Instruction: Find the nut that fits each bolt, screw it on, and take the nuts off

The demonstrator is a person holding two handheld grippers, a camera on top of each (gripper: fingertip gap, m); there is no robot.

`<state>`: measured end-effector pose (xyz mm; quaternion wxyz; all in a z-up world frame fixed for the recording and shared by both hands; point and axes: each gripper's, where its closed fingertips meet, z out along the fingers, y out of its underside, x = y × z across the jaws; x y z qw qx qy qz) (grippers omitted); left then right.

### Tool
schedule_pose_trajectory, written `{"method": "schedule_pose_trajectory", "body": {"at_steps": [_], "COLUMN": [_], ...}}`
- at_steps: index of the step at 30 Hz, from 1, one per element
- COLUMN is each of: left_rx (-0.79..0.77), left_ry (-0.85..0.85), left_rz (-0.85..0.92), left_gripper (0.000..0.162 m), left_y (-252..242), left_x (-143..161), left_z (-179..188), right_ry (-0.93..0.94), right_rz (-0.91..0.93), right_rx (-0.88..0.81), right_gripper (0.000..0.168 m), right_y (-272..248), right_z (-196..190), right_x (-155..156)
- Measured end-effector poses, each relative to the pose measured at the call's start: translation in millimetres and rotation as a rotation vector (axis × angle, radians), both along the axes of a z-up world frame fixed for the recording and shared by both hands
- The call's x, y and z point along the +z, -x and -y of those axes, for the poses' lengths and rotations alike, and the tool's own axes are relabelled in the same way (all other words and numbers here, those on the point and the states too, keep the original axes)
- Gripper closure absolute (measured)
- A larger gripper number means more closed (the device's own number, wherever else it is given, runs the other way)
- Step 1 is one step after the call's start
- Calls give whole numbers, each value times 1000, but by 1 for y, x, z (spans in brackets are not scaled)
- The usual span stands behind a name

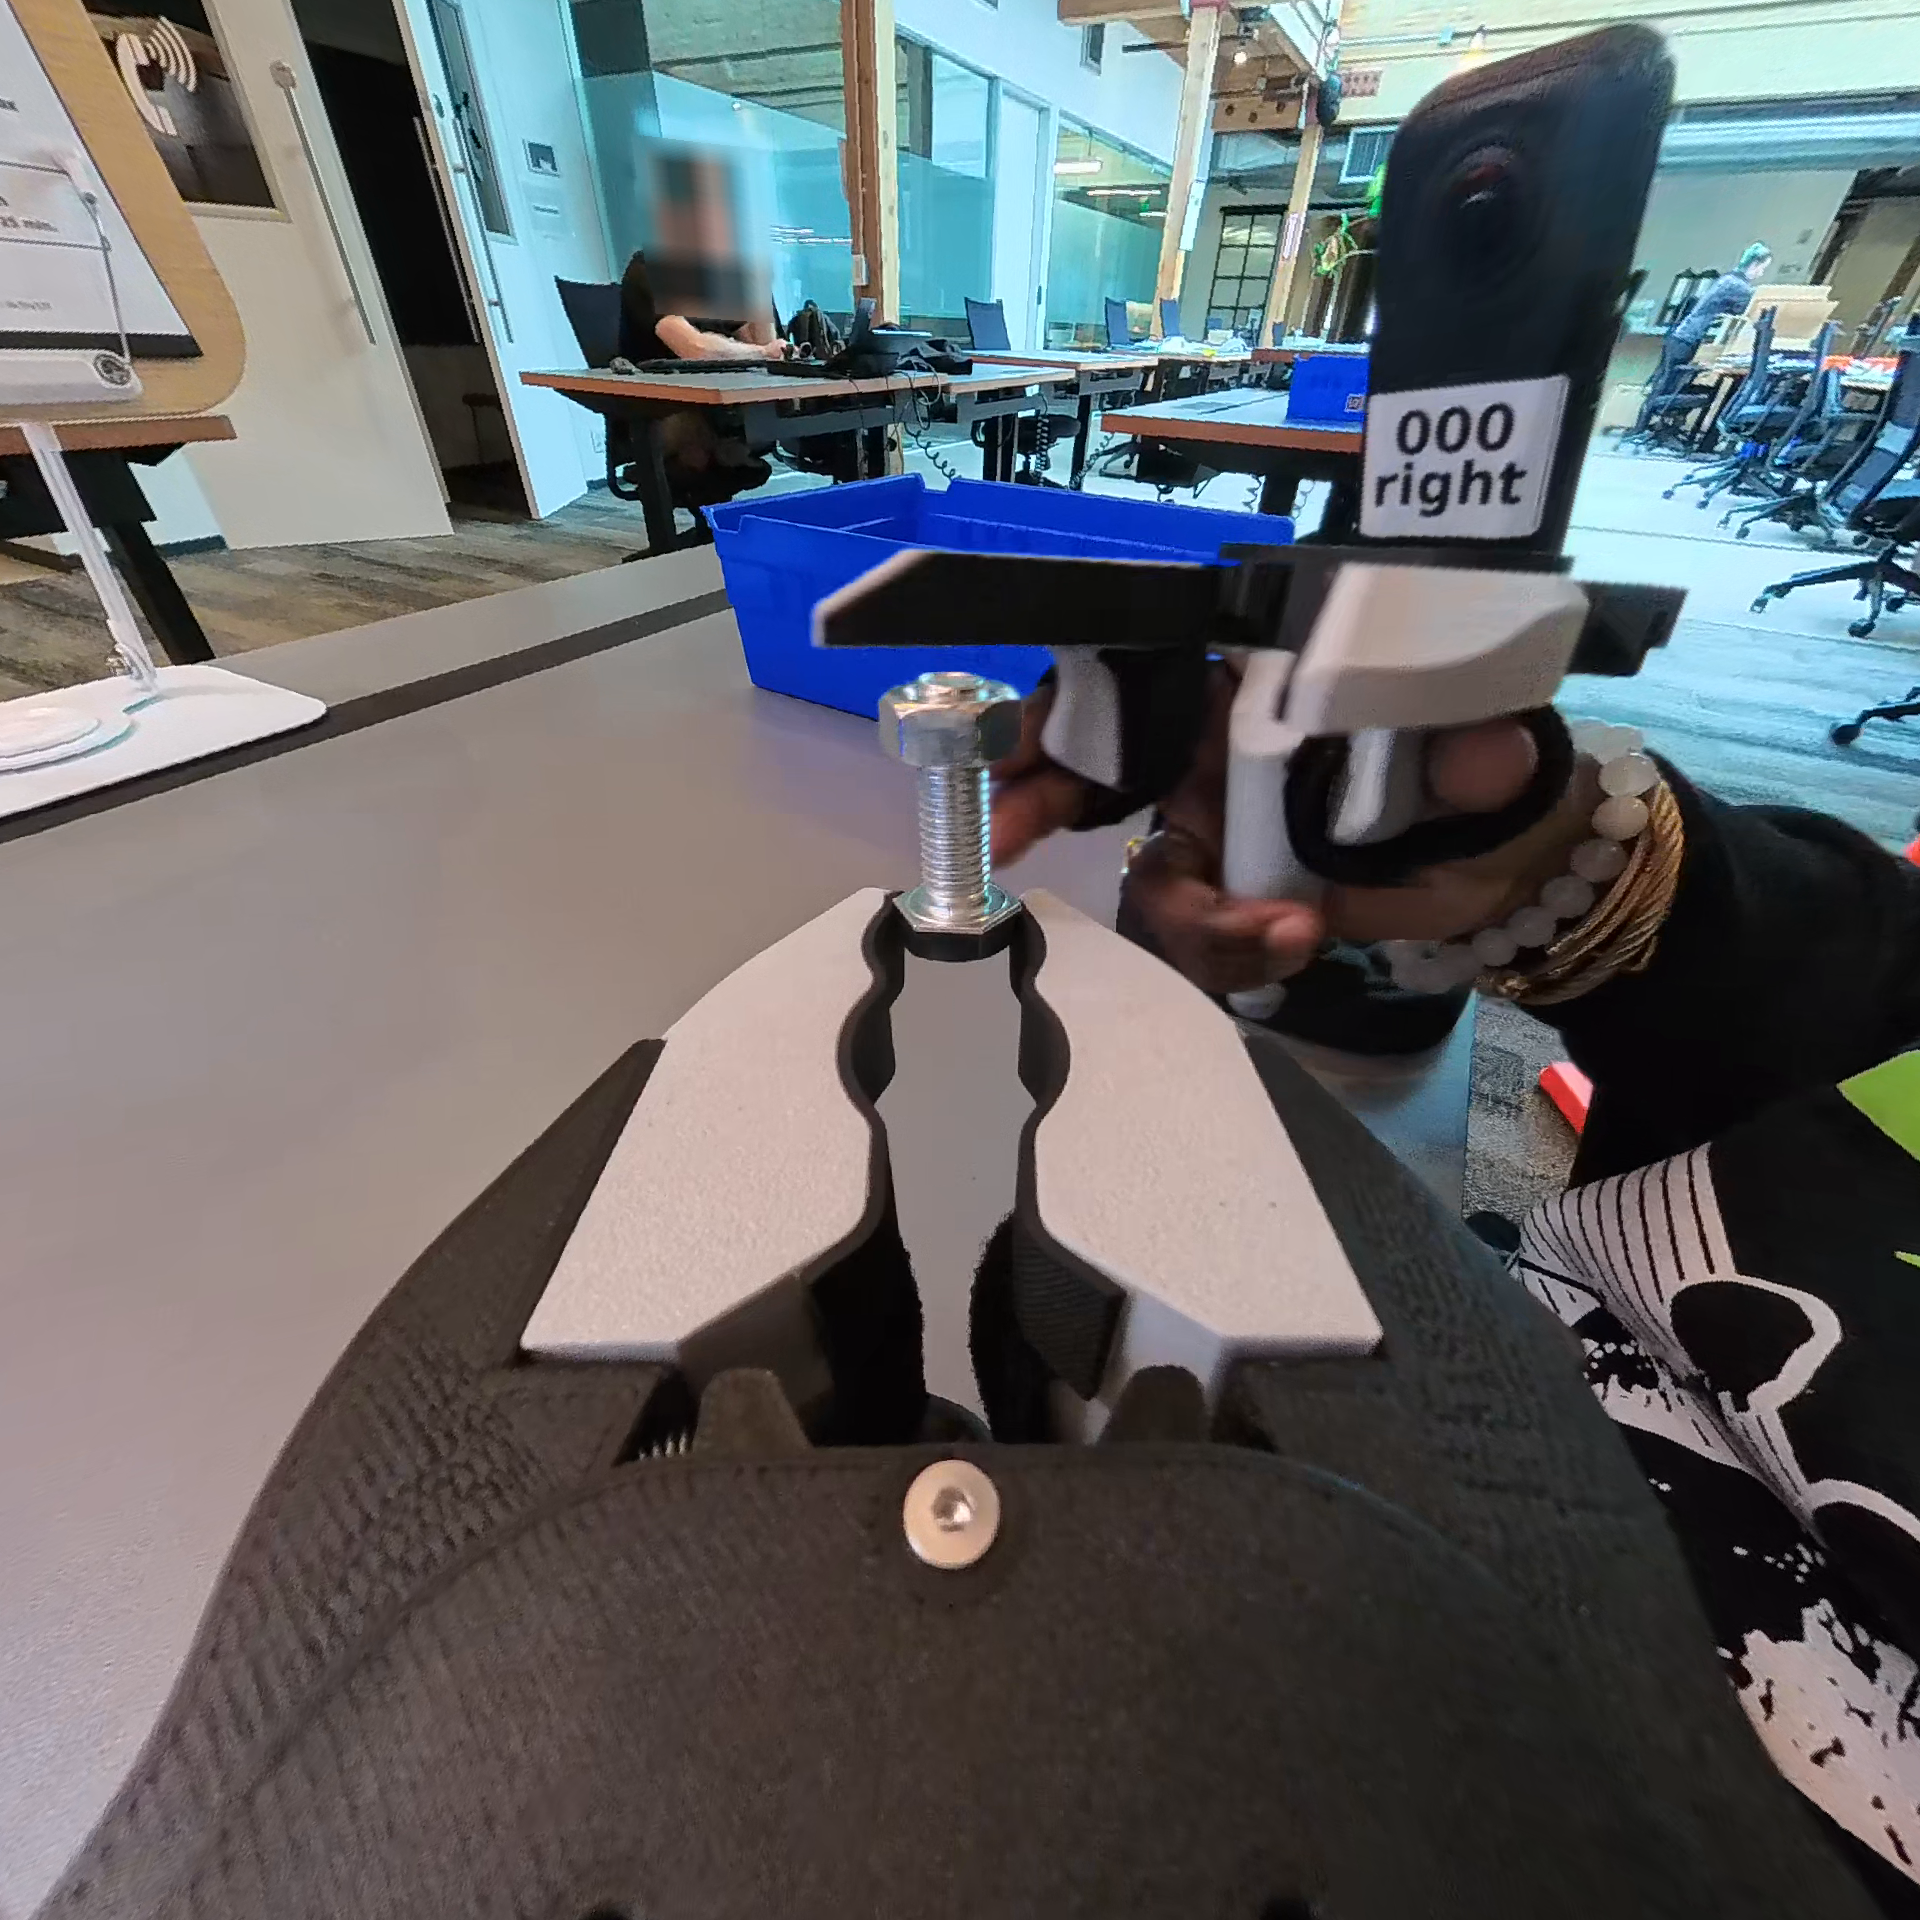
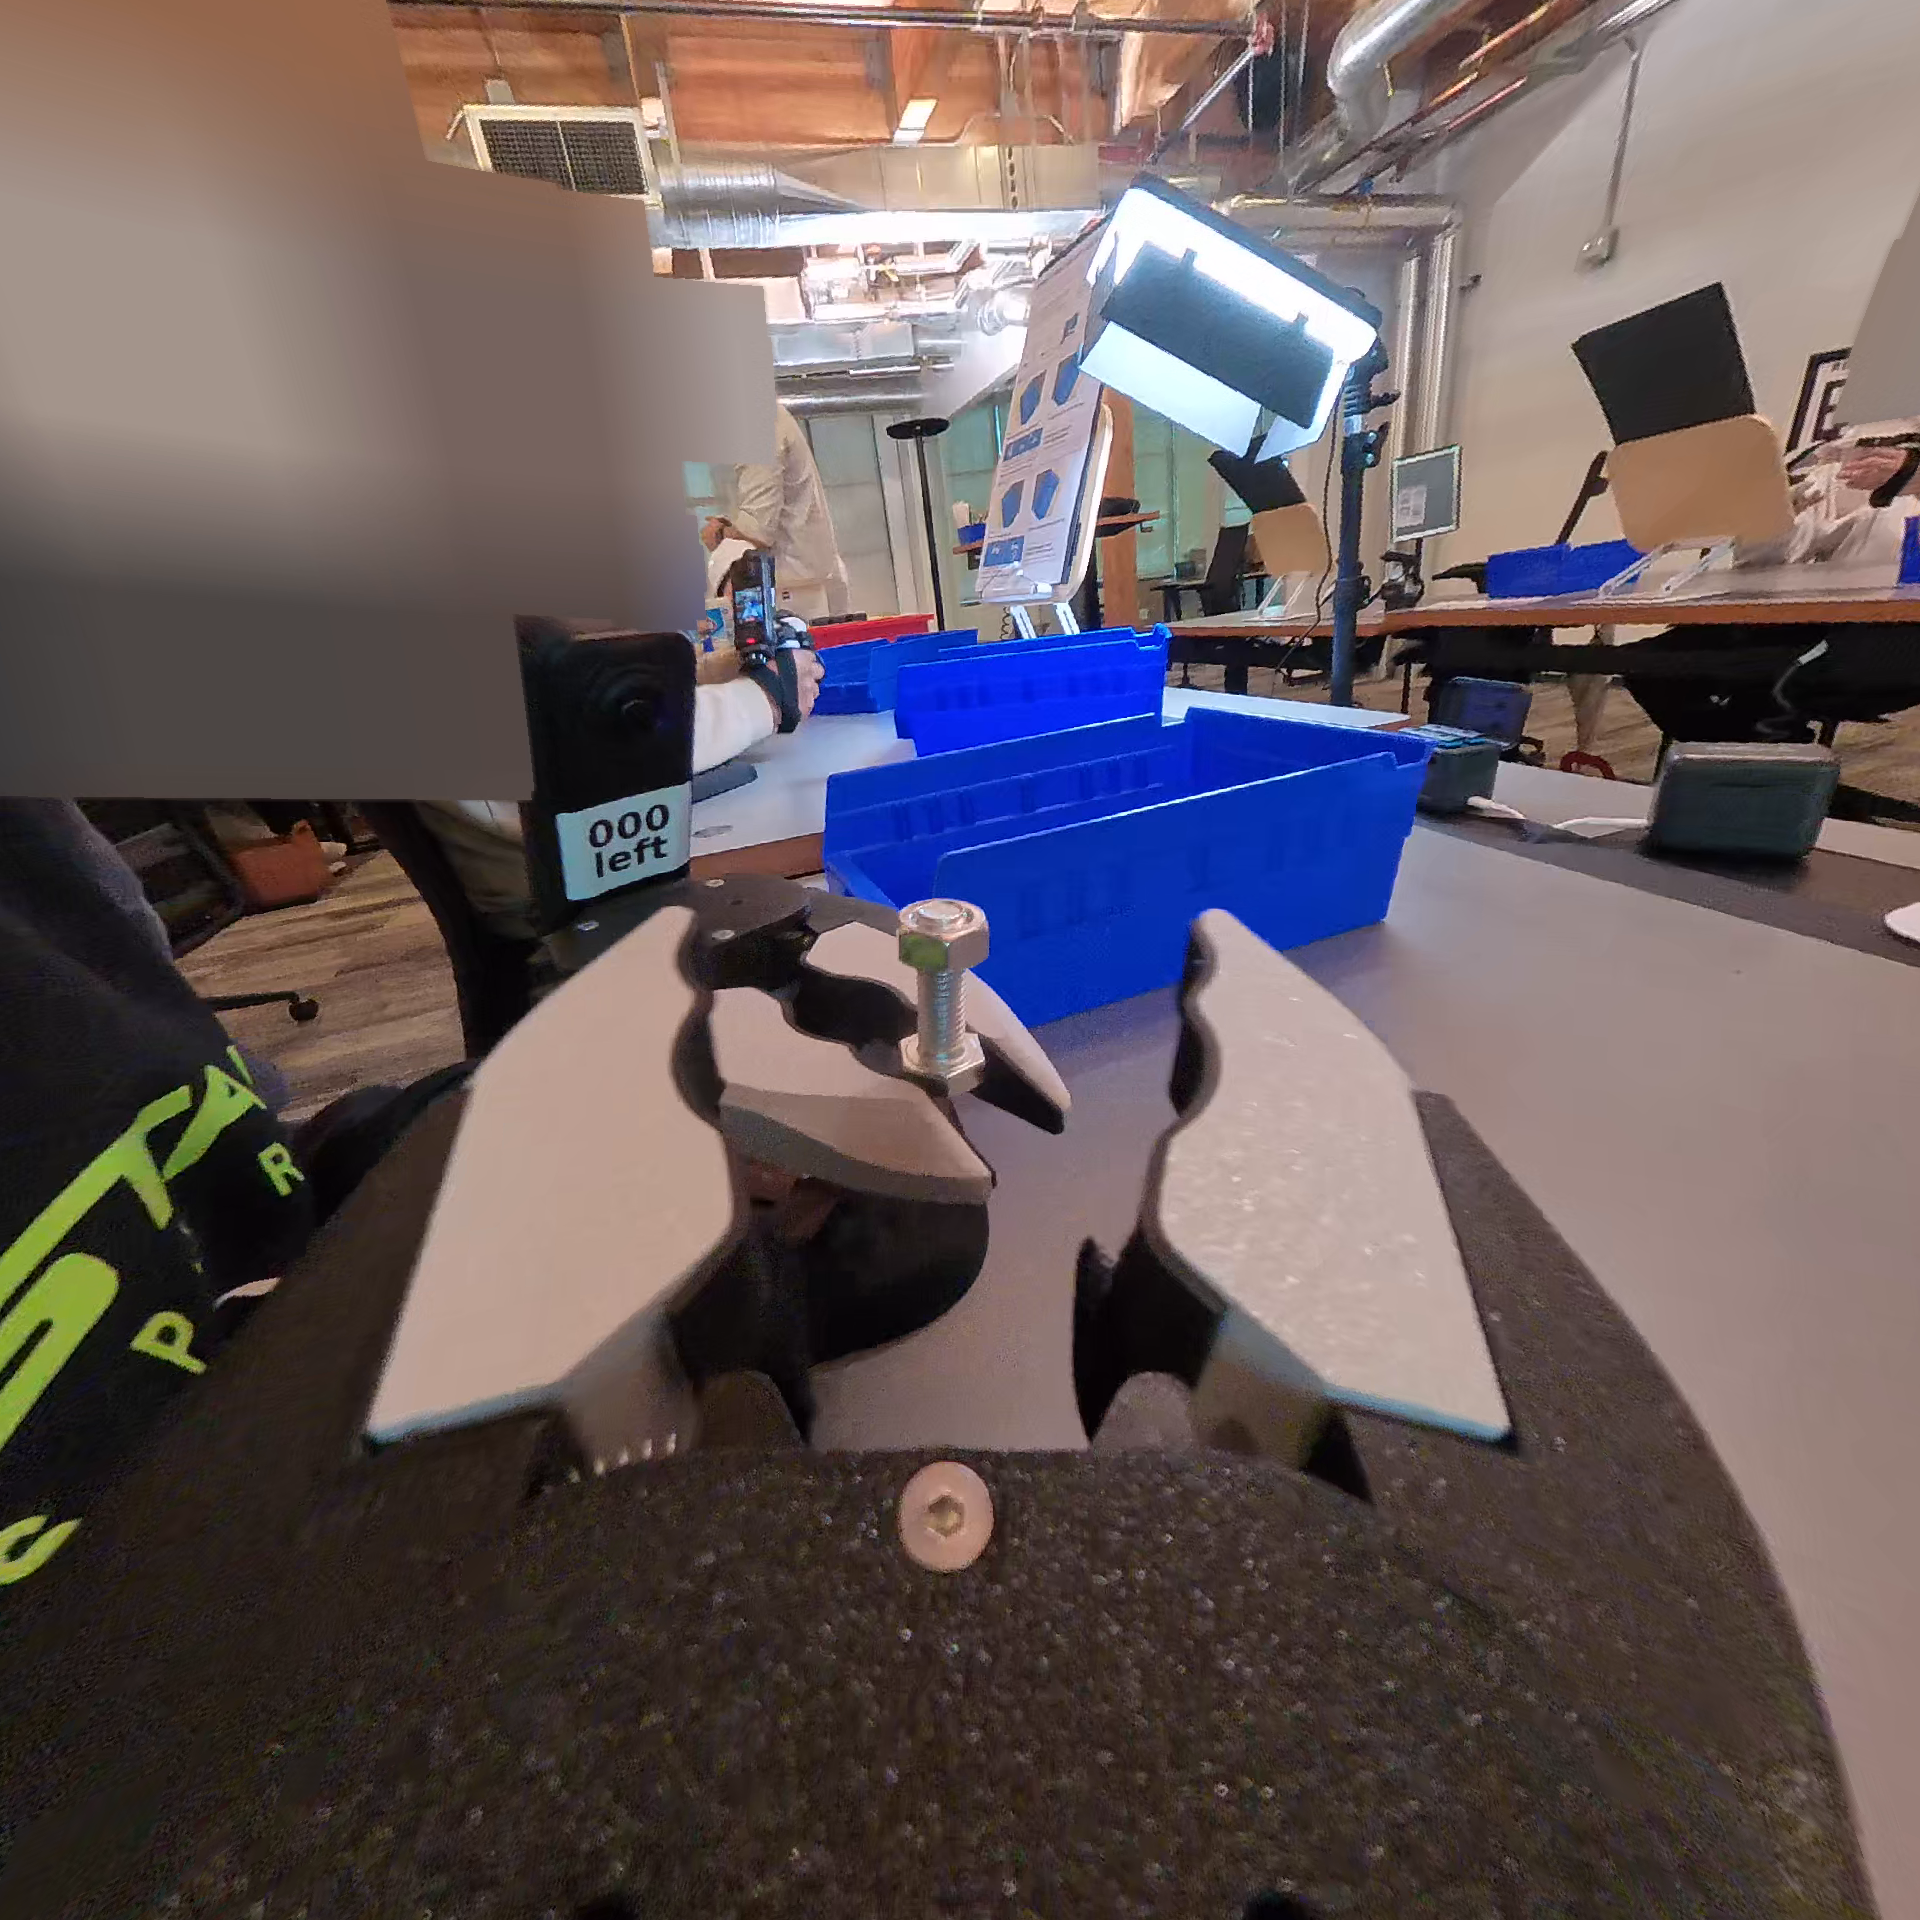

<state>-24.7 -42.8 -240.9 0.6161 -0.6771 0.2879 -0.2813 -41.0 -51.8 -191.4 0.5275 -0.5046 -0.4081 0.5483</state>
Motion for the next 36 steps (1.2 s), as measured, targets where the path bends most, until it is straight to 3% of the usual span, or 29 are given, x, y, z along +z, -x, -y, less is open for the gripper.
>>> {"method": "schedule_pose_trajectory", "body": {"at_steps": [4,8,28,31,34,36], "left_rx": [-13,-17,22,26,30,26], "left_ry": [-6,-7,1,3,2,4], "left_rz": [-9,-24,-11,3,5,1], "left_gripper": [142,142,142,142,142,142], "left_y": [-2,-3,1,3,3,2], "left_x": [0,-2,-1,0,0,0], "left_z": [2,2,-2,-2,-3,-2], "right_ry": [12,48,-16,-16,-15,-6], "right_rz": [-25,-52,14,17,33,23], "right_rx": [68,123,136,120,113,87], "right_gripper": [59,53,77,89,114,114], "right_y": [17,28,20,10,-1,-6], "right_z": [7,13,33,32,30,24], "right_x": [1,4,-2,-1,-2,0]}}
